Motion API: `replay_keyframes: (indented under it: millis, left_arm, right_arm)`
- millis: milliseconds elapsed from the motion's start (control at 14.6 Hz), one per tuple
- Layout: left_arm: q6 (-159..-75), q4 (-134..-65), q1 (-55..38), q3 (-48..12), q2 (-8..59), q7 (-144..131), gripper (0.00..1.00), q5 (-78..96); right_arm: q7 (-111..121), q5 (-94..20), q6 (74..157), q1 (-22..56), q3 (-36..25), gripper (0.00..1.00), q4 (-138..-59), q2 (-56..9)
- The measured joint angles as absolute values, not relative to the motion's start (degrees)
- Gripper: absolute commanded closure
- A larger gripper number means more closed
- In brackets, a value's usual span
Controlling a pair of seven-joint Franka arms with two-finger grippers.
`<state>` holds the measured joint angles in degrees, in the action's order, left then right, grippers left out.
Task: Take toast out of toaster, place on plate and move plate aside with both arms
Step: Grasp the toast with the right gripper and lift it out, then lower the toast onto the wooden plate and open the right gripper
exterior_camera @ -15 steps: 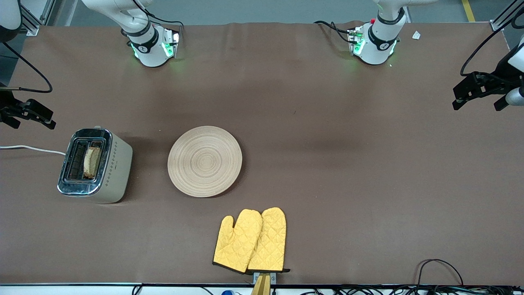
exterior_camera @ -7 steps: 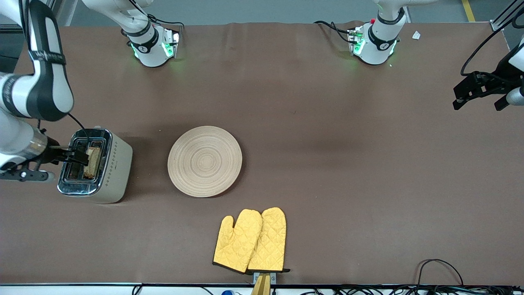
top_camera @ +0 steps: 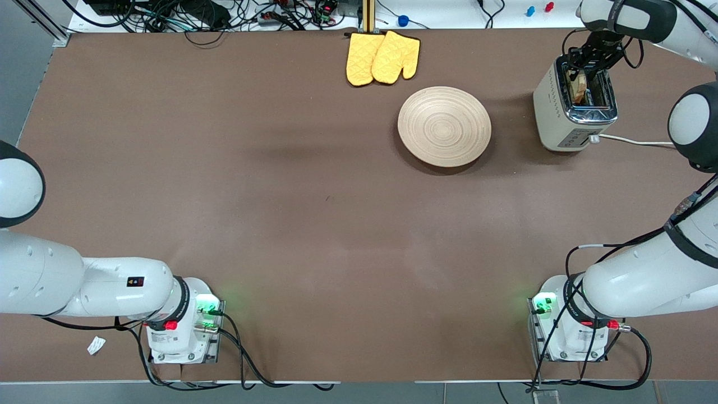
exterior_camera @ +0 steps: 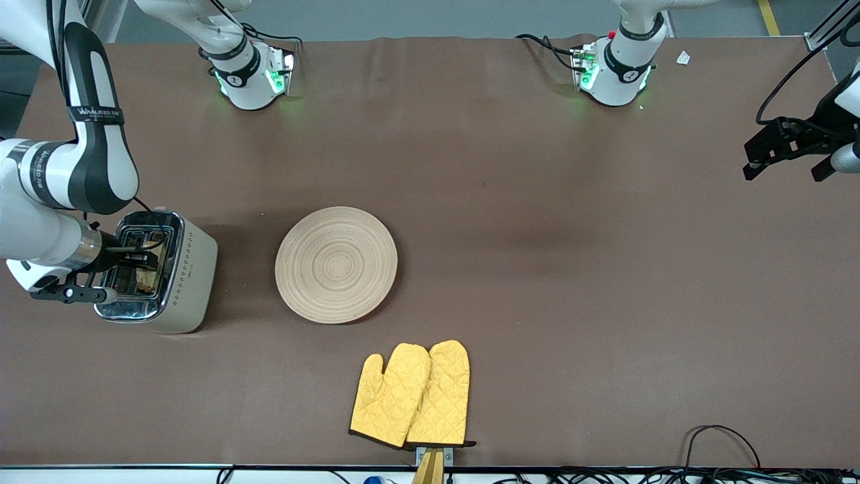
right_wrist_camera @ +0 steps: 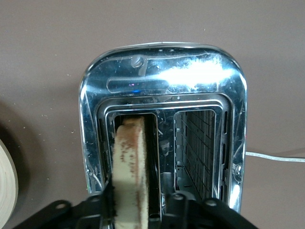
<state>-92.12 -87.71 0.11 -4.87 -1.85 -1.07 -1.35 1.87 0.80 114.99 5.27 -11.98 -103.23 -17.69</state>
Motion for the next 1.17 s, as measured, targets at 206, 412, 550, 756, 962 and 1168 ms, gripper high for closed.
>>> replay_keyframes:
  millis: [206, 412, 550, 756, 962, 1168]
  left_arm:
    - [-92.08, -87.71, 0.11, -4.87, -1.85, -1.07, 0.00, -1.35]
    - [-92.06, -87.71, 0.13, -4.87, -1.85, -1.07, 0.00, -1.35]
    - [-92.05, -87.71, 0.14, -4.87, -1.85, -1.07, 0.00, -1.35]
    - [-92.04, -87.71, 0.14, -4.87, -1.85, -1.07, 0.00, -1.35]
    - [-92.03, -87.71, 0.14, -4.86, -1.85, -1.07, 0.00, -1.35]
    - [-92.01, -87.71, 0.15, -4.86, -1.84, -1.07, 0.00, -1.35]
  right_arm:
    - [1.76, 0.63, 114.31, 5.48, -11.95, 1.00, -102.31, -17.65]
    - [1.37, -2.23, 107.79, 7.06, -11.82, 1.00, -96.56, -17.33]
    - [0.31, -2.49, 103.84, 9.83, -11.72, 1.00, -91.17, -16.77]
    - [-3.34, -2.74, 101.96, 14.17, -11.56, 1.00, -87.35, -16.39]
    - [-9.39, -5.48, 105.45, 18.95, -11.16, 1.00, -89.60, -17.13]
    - [-12.38, -12.41, 118.18, 24.29, -10.92, 1.00, -99.52, -17.94]
